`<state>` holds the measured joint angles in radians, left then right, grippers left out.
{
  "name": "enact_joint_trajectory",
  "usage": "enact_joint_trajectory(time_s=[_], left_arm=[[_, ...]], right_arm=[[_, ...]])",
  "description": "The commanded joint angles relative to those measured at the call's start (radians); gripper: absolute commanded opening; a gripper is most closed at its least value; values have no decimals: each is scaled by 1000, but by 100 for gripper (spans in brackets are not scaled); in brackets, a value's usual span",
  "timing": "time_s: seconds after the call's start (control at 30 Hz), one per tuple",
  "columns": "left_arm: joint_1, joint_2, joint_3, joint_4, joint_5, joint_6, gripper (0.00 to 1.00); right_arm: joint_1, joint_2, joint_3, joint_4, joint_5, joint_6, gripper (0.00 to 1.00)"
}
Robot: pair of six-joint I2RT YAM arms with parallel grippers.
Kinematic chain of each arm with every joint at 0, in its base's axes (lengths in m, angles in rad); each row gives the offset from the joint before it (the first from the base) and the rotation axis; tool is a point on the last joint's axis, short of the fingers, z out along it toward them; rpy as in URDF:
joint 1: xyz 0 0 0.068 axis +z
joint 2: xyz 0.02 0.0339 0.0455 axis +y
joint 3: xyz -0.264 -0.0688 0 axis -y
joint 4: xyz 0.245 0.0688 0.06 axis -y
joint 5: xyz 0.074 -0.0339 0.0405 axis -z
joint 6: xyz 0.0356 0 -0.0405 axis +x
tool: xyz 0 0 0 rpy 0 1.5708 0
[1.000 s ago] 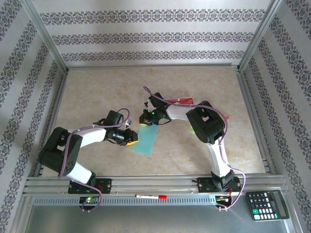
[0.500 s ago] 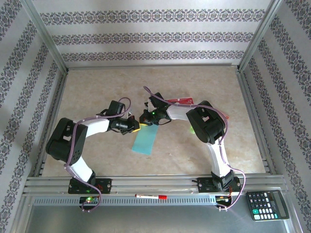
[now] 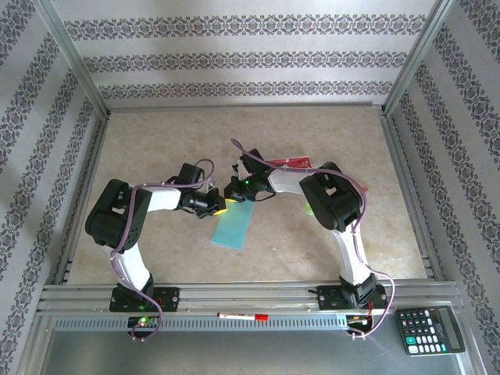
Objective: Fold a paper plane with a square sheet of paper (pick it up from the middle)
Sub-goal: First fold in half a square sheet of paper at the center of the table.
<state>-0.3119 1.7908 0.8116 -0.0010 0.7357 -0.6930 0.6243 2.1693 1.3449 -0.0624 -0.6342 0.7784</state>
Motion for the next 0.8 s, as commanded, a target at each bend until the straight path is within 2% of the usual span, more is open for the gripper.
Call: enact_joint_trajectory(time_s=[0.0,0.77], left_arm=[[6,18,-33,2,9,15,0],[-20,-151,-330,53,69,-55,0]], right_arm=[[-10,37,-37,-53,82,-32,0],[-11,48,-30,-78,113,-16,0]])
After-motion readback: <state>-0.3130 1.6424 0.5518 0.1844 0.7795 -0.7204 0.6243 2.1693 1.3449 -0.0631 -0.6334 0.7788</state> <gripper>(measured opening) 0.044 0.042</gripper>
